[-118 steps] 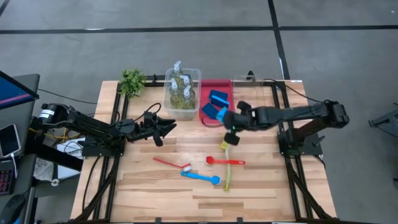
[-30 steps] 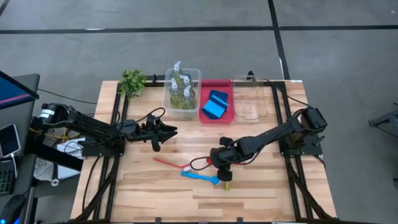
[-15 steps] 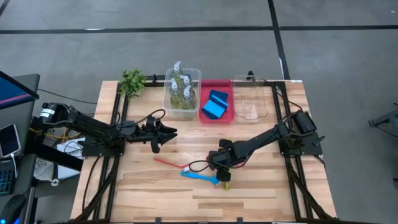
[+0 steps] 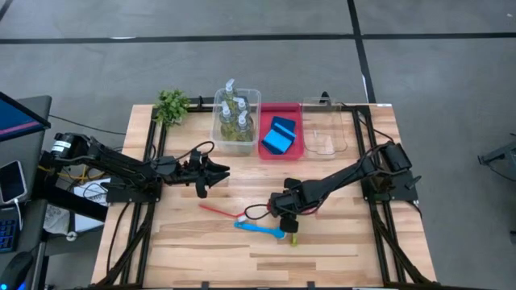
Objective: Pick & Place Kitchen Sink Supplies
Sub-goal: Put the red dish brush into the transparent bin
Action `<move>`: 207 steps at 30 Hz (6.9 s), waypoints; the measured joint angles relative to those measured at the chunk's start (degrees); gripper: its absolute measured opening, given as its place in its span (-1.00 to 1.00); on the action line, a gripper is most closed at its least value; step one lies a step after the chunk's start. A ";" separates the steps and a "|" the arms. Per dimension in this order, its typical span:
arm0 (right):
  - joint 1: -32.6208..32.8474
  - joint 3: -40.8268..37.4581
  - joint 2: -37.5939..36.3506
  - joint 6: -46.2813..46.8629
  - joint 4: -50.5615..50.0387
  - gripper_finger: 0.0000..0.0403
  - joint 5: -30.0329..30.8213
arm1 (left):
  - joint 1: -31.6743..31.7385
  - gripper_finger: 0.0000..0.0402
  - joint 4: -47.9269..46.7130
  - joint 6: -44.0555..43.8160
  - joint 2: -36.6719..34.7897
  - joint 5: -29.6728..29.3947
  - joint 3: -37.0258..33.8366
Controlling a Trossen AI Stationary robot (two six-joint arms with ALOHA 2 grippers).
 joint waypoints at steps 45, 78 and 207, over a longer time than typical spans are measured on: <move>1.33 -5.16 -0.11 3.62 4.31 -0.12 0.05 | 0.02 -0.28 0.02 -1.19 0.01 0.04 0.00; -0.79 1.22 -13.00 0.53 1.53 -0.78 1.60 | 0.02 -0.28 0.00 0.85 0.01 2.31 -0.02; -24.48 1.22 -34.99 -6.91 -13.70 -0.42 19.10 | -9.47 -0.17 -22.60 17.12 0.01 13.25 0.02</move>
